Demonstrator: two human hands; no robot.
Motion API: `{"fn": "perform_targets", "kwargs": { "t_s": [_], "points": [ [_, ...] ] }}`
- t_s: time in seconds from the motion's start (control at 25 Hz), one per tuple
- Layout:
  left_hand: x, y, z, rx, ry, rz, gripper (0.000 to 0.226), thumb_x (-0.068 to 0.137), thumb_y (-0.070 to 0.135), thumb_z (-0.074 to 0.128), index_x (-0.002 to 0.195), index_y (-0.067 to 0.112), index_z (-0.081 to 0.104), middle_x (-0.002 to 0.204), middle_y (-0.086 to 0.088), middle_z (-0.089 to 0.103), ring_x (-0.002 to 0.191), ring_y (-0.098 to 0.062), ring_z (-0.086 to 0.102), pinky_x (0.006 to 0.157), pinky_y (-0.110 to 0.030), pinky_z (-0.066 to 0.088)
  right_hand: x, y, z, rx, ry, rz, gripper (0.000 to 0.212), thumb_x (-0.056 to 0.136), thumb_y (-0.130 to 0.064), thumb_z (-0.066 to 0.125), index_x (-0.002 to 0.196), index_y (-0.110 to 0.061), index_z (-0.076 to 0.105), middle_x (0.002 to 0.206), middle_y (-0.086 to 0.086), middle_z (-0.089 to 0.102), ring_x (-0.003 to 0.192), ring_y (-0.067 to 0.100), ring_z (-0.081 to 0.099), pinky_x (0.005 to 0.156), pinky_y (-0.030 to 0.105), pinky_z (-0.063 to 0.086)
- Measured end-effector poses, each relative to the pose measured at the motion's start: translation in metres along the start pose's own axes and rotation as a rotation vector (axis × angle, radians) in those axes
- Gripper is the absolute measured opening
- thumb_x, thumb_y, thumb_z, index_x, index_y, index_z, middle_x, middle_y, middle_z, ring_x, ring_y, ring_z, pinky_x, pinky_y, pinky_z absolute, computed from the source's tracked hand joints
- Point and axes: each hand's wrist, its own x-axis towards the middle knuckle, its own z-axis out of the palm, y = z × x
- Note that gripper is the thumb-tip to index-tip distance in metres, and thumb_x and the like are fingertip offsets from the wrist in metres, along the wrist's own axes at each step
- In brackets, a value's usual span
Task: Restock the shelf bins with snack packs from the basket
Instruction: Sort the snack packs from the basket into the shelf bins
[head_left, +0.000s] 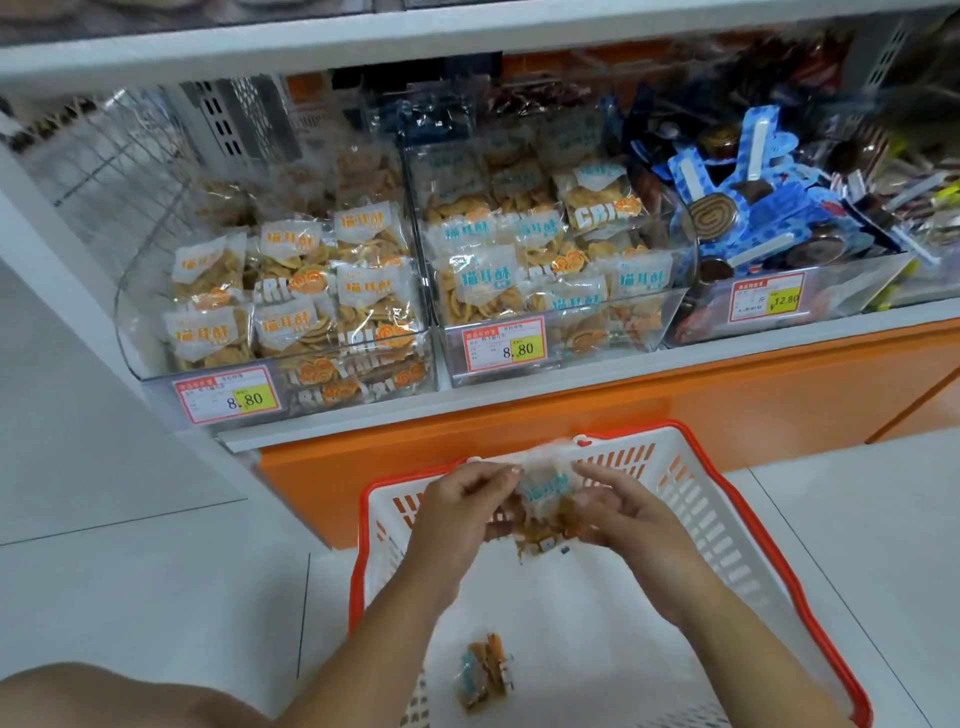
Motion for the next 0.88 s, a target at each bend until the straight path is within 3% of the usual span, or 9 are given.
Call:
{"fn": "perform_targets", "kwargs": {
  "t_s": [0.2, 0.28, 0.36, 0.44, 0.52, 0.64, 0.76, 0.88],
  "points": [
    [-0.009, 0.107, -0.005, 0.278, -0.036, 0.434, 0.021, 0.093, 0.033, 0.061, 0.112, 0.029, 0.068, 0.1, 0.014, 0.073, 0.088, 0.002, 0.069, 0.073, -0.019, 0.057, 0.007, -0.11, 0.004, -0.193, 0.02, -0.346, 0.022, 0.081, -0.011, 0.07, 0.102, -0.017, 0.068, 0.085, 0.0, 0.074, 0.082, 0.013, 0.071, 0.072, 0.02, 0.051],
    [-0.008, 0.14, -0.018, 0.472, 0.101, 0.615, 0.03, 0.093, 0.037, 0.06, 0.123, 0.037, 0.062, 0.113, 0.022, 0.066, 0.099, 0.008, 0.062, 0.083, -0.016, 0.053, 0.012, -0.157, 0.001, -0.218, 0.094, -0.503, 0.019, 0.082, -0.019, 0.07, 0.1, -0.021, 0.067, 0.081, 0.0, 0.072, 0.077, 0.01, 0.069, 0.073, 0.022, 0.052],
    [0.001, 0.158, -0.034, 0.8, 0.324, 0.764, 0.044, 0.093, 0.041, 0.059, 0.136, 0.037, 0.051, 0.133, 0.021, 0.053, 0.118, 0.002, 0.049, 0.102, -0.02, 0.039, 0.028, -0.196, -0.004, -0.248, 0.219, -0.607, 0.011, 0.086, -0.021, 0.069, 0.097, -0.023, 0.066, 0.079, 0.003, 0.07, 0.075, 0.008, 0.067, 0.077, 0.024, 0.052],
    [0.014, 0.162, -0.045, 1.036, 0.438, 0.778, 0.064, 0.092, 0.045, 0.058, 0.149, 0.032, 0.033, 0.151, 0.014, 0.035, 0.138, -0.008, 0.028, 0.112, -0.025, 0.019, 0.053, -0.219, -0.005, -0.309, 0.313, -0.631, 0.012, 0.088, -0.022, 0.069, 0.099, -0.019, 0.066, 0.075, 0.001, 0.067, 0.069, 0.005, 0.063, 0.072, 0.022, 0.051],
    [0.026, 0.161, -0.047, 1.099, 0.416, 0.705, 0.079, 0.091, 0.051, 0.056, 0.155, 0.03, 0.014, 0.16, 0.013, 0.016, 0.146, -0.01, 0.01, 0.115, -0.028, 0.007, 0.08, -0.223, 0.003, -0.359, 0.294, -0.569, 0.014, 0.089, -0.022, 0.069, 0.1, -0.015, 0.066, 0.064, -0.01, 0.062, 0.064, 0.002, 0.059, 0.066, 0.019, 0.048],
    [0.039, 0.156, -0.045, 1.144, 0.333, 0.652, 0.086, 0.091, 0.055, 0.053, 0.155, 0.031, 0.0, 0.162, 0.016, 0.001, 0.148, -0.01, -0.001, 0.12, -0.034, 0.004, 0.108, -0.209, 0.012, -0.676, 0.272, -0.445, 0.019, 0.088, -0.029, 0.068, 0.104, -0.019, 0.062, 0.074, -0.008, 0.063, 0.078, 0.014, 0.063, 0.068, 0.027, 0.044],
    [0.048, 0.154, -0.048, 1.124, 0.312, 0.654, 0.086, 0.092, 0.055, 0.052, 0.154, 0.034, -0.003, 0.161, 0.02, -0.003, 0.148, -0.009, -0.003, 0.119, -0.033, 0.003, 0.105, -0.216, 0.011, -0.908, 0.261, -0.464, 0.049, 0.087, -0.041, 0.067, 0.132, -0.036, 0.046, 0.089, -0.006, 0.066, 0.08, 0.012, 0.063, 0.062, 0.027, 0.044],
    [0.051, 0.154, -0.049, 1.098, 0.307, 0.666, 0.086, 0.091, 0.052, 0.055, 0.154, 0.035, -0.001, 0.16, 0.022, -0.001, 0.148, -0.007, -0.001, 0.12, -0.033, 0.006, 0.098, -0.218, 0.007, -1.052, 0.121, -0.499, 0.058, 0.083, -0.052, 0.065, 0.137, -0.049, 0.043, 0.11, -0.01, 0.063, 0.096, 0.01, 0.06, 0.076, 0.026, 0.045]
  ]
}}
